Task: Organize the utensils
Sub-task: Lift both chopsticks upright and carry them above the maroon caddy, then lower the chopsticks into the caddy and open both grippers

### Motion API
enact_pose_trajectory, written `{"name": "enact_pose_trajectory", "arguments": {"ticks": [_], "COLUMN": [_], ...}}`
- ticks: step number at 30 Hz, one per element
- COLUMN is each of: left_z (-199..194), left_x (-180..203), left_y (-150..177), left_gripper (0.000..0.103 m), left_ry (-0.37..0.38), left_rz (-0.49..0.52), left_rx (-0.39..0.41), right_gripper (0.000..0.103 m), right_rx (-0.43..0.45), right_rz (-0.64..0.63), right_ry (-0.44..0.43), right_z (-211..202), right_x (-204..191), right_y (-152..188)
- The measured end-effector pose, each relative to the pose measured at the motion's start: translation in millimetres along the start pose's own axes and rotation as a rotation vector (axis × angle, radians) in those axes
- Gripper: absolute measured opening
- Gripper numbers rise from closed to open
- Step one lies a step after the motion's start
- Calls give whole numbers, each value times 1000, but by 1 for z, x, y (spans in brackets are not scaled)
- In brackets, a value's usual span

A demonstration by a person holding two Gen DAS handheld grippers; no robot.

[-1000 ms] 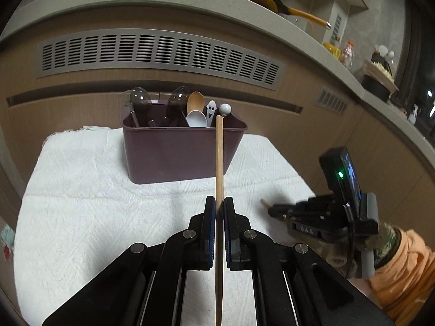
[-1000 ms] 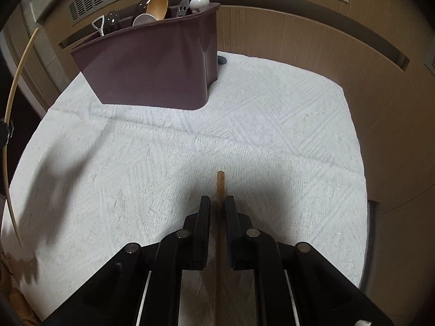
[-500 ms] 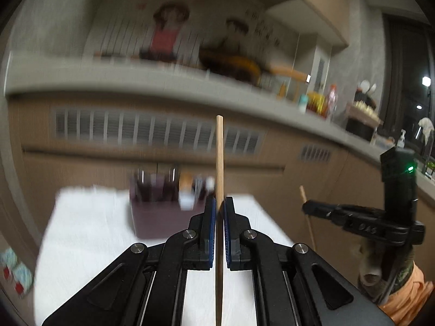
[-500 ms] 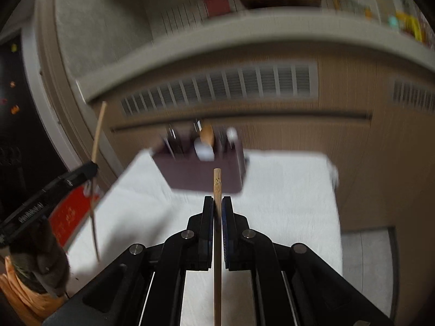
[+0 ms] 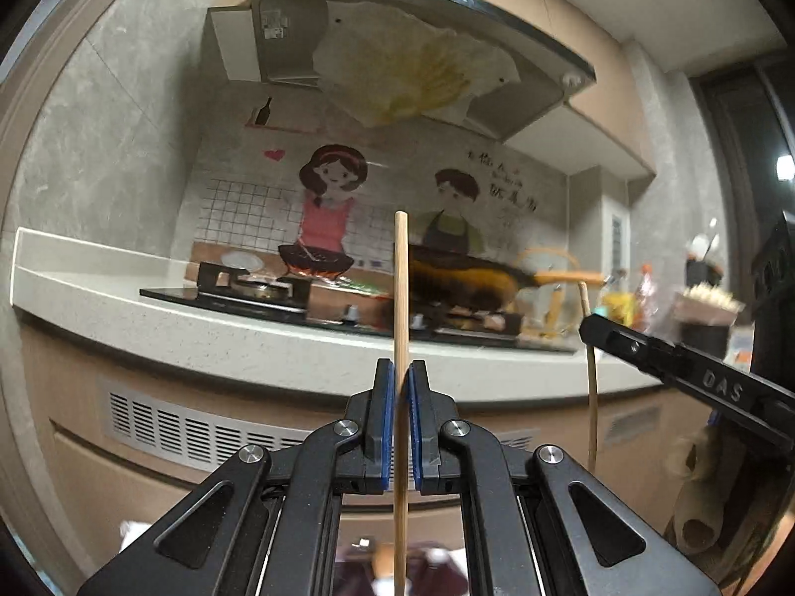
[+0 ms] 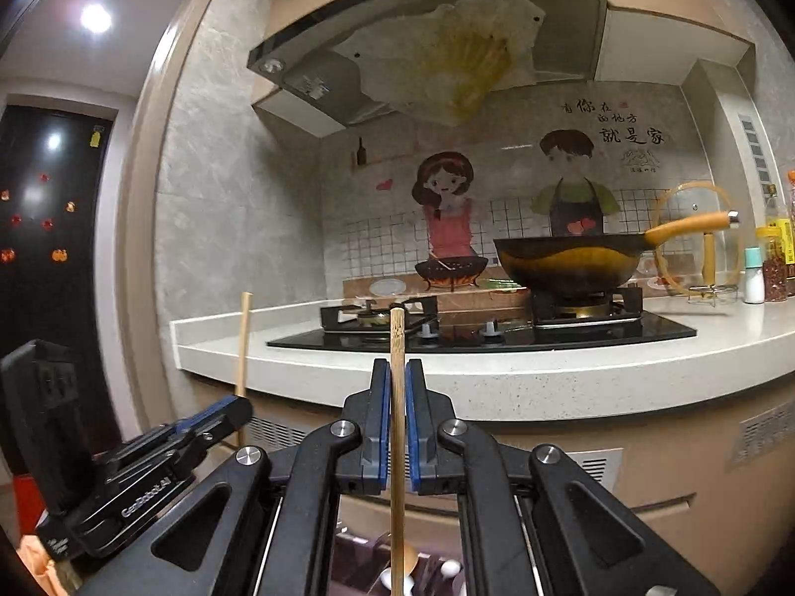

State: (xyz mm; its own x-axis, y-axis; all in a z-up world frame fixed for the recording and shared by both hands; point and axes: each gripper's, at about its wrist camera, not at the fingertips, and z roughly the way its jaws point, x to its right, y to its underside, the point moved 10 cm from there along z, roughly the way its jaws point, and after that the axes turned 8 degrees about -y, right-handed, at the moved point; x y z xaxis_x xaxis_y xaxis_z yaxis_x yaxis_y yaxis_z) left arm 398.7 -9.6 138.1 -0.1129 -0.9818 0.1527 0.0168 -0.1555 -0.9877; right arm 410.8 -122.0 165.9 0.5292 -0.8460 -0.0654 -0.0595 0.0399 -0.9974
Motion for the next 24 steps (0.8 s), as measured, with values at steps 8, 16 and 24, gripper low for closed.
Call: {"name": "enact_pose_trajectory", "arguments": {"ticks": [8, 16, 24], "left_z": [84, 115, 112], "left_x": [-32, -51, -43], "left_y": [79, 139, 188], "left_gripper": [6, 6, 7], "left_ry": [-10, -20, -11], "left_rz": [-10, -66, -47], "left_rx": [-162, -254, -378], "right_gripper": [7, 7, 7], "right_rx": [-117, -212, -371], "right_rz": [25, 34, 30], "right_ry": [1, 15, 14], "right_z": [83, 123, 119], "right_x": [32, 50, 50], "right_y": [59, 118, 185]}}
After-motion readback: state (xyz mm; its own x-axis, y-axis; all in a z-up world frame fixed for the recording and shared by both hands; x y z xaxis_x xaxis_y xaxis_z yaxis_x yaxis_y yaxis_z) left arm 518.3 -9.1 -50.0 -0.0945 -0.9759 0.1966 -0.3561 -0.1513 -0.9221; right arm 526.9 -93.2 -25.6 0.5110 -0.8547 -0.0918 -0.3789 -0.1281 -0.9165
